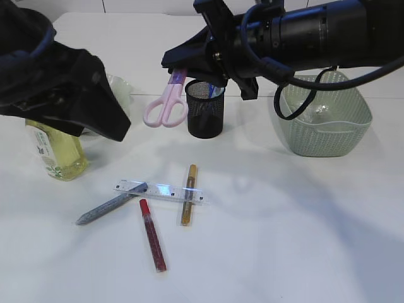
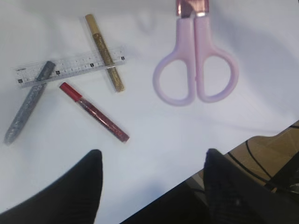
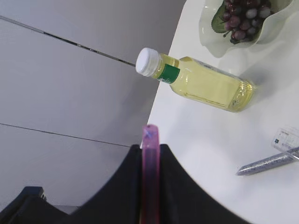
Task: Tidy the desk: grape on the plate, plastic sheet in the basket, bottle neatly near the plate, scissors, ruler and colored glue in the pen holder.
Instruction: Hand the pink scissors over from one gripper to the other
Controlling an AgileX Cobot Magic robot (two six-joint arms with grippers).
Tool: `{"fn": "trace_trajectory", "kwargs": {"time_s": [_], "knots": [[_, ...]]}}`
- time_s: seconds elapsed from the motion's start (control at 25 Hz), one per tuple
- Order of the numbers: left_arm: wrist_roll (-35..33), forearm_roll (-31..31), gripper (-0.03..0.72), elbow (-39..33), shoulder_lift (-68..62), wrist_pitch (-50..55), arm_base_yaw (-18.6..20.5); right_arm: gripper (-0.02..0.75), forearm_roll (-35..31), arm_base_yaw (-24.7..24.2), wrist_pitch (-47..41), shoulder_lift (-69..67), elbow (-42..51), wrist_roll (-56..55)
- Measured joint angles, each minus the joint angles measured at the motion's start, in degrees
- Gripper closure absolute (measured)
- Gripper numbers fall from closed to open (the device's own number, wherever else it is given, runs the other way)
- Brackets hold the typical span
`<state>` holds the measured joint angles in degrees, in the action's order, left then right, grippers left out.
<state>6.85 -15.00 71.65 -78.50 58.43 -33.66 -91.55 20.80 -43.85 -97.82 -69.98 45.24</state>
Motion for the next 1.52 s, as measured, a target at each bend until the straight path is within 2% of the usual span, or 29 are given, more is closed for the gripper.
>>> {"fn": "trace_trajectory", "kwargs": {"time_s": [0.32, 0.6, 0.8, 1.24, 1.52], "knots": [[-7.32, 1.92, 0.193, 0.0, 0.69, 1.55, 0.0, 0.654, -1.87, -0.87, -2.69, 0.0, 0.0, -8.06], [-8.79, 7.47, 0.193, 0.0, 2.54, -5.68, 0.0, 0.654, -9.1, -2.64, -5.14, 0.0, 0.0, -10.92], [-11.37, 7.9, 0.193, -0.71, 3.13, -10.39, 0.0, 0.654, -9.61, -2.74, -5.51, 0.0, 0.0, -13.97], [-14.95, 8.08, 0.193, -9.68, 6.8, -20.18, 0.0, 0.654, -9.78, -2.74, -4.98, 0.0, -3.18, -18.4], [-16.77, 8.08, 0.193, -22.05, 11.36, -41.95, 0.0, 0.654, -9.88, -2.74, -4.55, 0.0, -4.42, -23.51]]}}
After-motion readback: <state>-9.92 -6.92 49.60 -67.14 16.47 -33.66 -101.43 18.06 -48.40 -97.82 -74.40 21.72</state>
